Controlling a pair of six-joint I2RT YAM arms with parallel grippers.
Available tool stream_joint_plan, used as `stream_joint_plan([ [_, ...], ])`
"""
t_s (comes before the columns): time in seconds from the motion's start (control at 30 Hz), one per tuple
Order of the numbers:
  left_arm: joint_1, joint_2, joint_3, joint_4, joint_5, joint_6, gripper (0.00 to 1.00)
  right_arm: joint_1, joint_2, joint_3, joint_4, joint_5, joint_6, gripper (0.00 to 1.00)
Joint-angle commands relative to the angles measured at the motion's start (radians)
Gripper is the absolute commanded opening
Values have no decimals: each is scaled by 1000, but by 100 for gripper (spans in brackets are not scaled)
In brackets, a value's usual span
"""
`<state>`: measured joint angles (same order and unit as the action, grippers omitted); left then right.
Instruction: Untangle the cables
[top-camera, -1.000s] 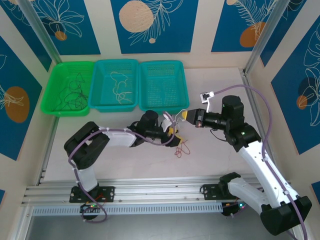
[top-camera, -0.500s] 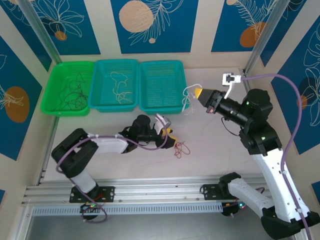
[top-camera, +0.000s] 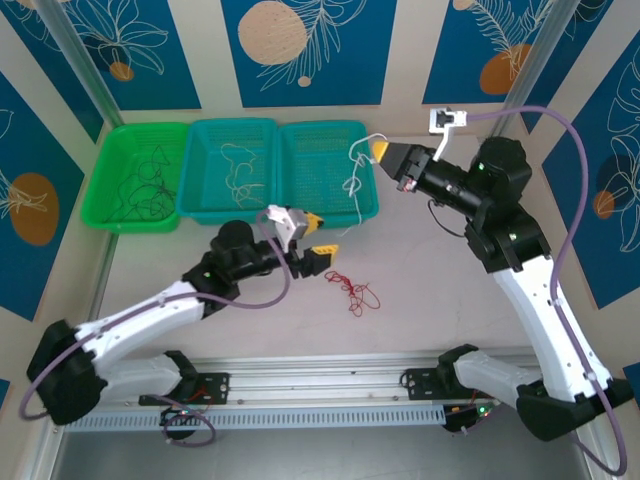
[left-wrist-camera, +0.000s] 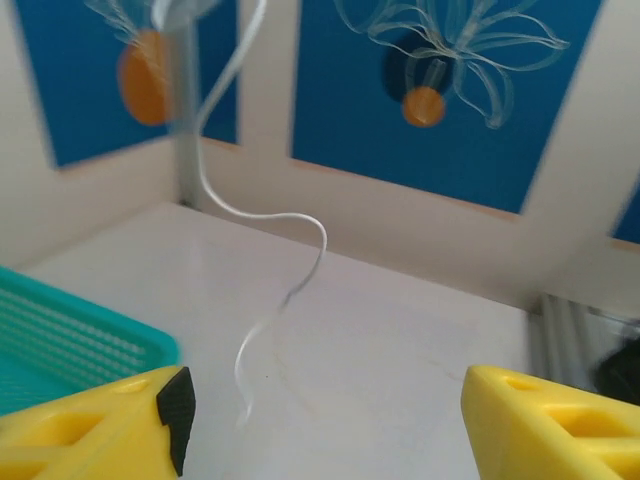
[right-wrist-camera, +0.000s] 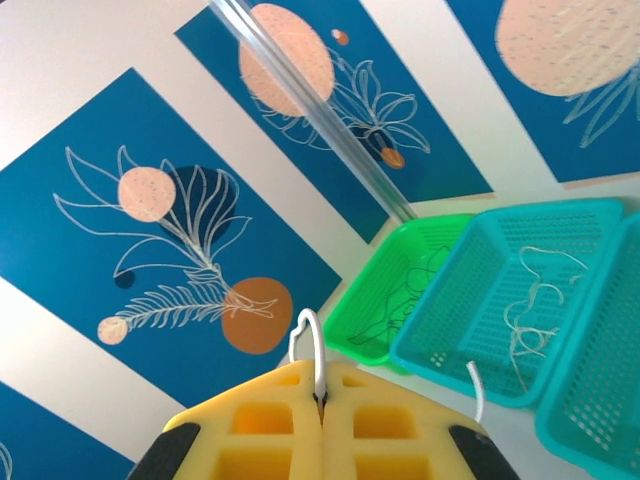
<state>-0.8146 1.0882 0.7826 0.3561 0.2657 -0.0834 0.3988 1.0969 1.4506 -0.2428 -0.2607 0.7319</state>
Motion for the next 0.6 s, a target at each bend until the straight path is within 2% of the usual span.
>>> stream_joint_plan([
  [0.0,-5,-130,82,-312,-246,118,72,49,72,96,51,24,-21,0],
  [0.23,-6,-381,149,-664,-414,163,74,131,316,279,113,58,-50,0],
  [0.37,-5,-459,182,-830,-390,149,78,154,489,403,137,54,-114,0],
  [0.47,-5,-493,211,-945,-368,123,79,167,661,556,103,11,-146,0],
  [0.57,-5,-525,235,-1033,-416,81,79,189,854,758,21,-14,-170,0],
])
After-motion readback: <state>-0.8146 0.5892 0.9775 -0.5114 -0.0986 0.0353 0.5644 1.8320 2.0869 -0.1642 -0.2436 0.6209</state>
